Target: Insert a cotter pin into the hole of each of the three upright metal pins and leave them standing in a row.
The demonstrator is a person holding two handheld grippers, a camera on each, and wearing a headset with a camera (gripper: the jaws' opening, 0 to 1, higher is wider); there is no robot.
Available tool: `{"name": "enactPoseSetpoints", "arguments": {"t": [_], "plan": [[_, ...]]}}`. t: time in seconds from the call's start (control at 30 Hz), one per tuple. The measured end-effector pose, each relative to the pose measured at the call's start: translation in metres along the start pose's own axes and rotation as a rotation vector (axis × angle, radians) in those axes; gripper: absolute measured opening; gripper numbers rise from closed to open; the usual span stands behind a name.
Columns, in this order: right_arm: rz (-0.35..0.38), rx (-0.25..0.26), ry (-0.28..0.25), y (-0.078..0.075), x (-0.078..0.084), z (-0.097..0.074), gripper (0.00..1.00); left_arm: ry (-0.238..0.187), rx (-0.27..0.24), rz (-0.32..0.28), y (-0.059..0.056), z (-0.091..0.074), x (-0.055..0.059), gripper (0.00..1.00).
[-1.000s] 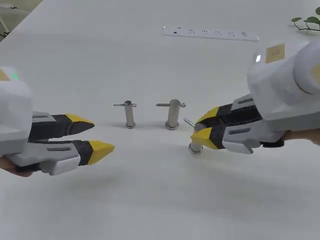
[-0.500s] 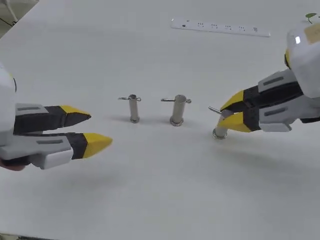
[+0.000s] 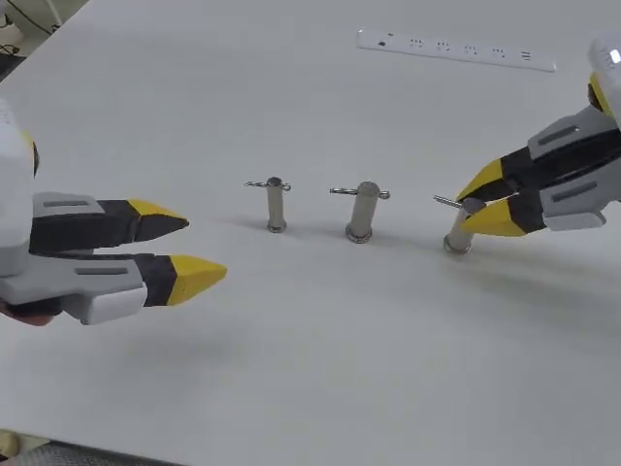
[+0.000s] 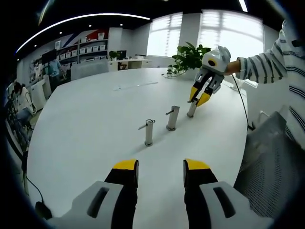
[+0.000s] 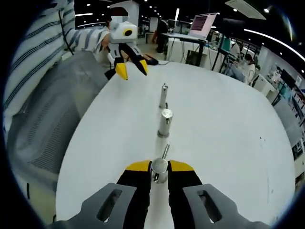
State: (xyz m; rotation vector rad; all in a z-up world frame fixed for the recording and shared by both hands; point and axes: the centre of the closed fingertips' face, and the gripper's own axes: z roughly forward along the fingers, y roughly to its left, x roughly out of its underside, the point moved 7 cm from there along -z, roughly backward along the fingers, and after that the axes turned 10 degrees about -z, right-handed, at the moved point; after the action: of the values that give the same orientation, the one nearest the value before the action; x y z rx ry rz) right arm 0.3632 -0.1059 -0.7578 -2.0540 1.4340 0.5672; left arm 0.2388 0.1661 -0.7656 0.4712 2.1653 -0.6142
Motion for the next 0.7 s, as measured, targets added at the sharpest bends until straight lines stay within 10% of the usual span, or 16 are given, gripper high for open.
{"name": "enactPoseSetpoints", "arguments": {"t": [0.7], "plan": [[-0.139,-0.136,0.004,-0.005,0.003,0.004,0.13,-0.008,-0.017,-0.018,0.01,-0.003,0.001,0.37]]}}
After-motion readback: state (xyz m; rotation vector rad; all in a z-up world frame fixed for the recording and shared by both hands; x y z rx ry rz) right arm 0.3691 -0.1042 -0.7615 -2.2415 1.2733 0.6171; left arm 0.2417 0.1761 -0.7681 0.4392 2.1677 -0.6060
